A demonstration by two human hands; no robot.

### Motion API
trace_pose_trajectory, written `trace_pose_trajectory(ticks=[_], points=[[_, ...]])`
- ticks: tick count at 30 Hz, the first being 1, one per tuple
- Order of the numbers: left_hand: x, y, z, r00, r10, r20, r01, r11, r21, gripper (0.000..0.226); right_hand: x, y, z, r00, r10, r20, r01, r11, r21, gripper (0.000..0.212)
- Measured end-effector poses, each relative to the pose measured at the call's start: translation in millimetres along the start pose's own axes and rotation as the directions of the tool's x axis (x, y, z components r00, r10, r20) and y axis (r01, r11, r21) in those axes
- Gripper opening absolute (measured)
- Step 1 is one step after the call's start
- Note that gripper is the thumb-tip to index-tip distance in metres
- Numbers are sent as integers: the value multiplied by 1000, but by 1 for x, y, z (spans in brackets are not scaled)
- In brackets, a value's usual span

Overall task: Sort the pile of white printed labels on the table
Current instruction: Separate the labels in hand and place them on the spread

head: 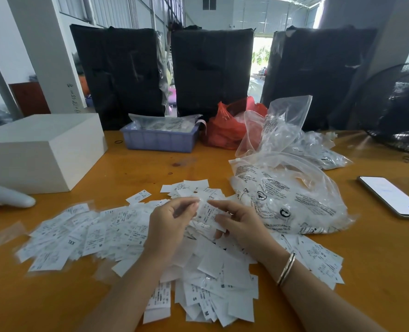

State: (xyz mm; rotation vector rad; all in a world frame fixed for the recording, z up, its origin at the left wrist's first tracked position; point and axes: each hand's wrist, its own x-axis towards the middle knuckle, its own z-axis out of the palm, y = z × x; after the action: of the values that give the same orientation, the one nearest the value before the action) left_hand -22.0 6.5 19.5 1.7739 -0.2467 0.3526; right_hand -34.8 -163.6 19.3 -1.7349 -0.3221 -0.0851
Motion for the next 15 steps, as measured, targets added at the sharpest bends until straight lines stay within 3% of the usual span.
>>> trace_pose_trajectory(ticks=[4,9,12,15], points=[[-1,2,1,997,-11,81,11,1000,1,19,3,6,0,1000,-29,-9,29,997,-76,46],[-1,3,3,972,-108,209,110,994,1,21,8,9,1,996,-58,-68,55,998,-42,53],[1,5,1,975,-185,123,204,966,-162,18,7,7,-1,987,-38,-156,45,998,41,30],[3,5,-1,971,-221,89,237,937,-258,17,7,6,-2,985,-20,-174,13,999,-43,6]])
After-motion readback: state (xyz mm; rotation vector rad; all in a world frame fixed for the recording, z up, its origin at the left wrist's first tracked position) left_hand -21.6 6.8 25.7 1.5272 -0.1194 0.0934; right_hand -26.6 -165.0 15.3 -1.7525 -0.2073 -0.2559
